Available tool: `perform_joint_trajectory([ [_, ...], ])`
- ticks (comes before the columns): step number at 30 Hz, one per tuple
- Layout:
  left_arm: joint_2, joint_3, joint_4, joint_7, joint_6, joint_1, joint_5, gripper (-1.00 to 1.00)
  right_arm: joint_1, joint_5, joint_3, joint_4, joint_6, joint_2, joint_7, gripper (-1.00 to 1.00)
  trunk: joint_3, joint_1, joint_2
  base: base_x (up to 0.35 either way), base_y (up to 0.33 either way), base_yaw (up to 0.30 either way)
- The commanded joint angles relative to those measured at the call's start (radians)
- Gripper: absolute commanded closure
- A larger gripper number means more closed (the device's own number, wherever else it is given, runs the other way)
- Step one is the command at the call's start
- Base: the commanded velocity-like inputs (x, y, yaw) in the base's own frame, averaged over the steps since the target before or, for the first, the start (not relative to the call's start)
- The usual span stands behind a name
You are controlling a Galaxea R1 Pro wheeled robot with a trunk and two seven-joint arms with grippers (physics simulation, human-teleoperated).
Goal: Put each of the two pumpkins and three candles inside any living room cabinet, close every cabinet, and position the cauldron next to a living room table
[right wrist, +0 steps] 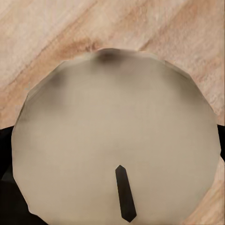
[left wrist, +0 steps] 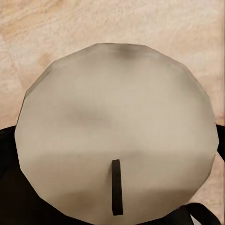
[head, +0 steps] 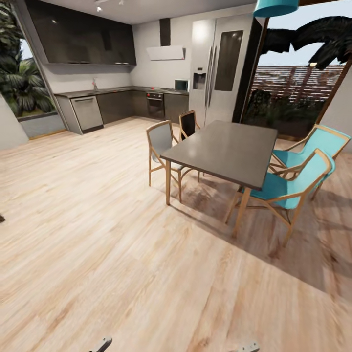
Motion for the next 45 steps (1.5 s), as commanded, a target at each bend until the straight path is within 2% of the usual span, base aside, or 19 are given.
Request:
perform_joint_trajectory([
  [1, 0.0, 0.0, 0.0, 0.0, 0.001, 0.0, -0.001, 1.0, 0.0, -0.004, 0.0, 0.0, 0.0, 0.0, 0.002, 1.0, -0.001, 0.0, 0.0, 0.329, 0.0, 0.263],
  [45, 0.0, 0.0, 0.0, 0.0, 0.001, 0.0, -0.001, 1.0, 0.0, -0.004, 0.0, 0.0, -0.001, 0.0, 0.002, 1.0, -0.03, 0.0, 0.0, 0.319, 0.0, 0.265],
])
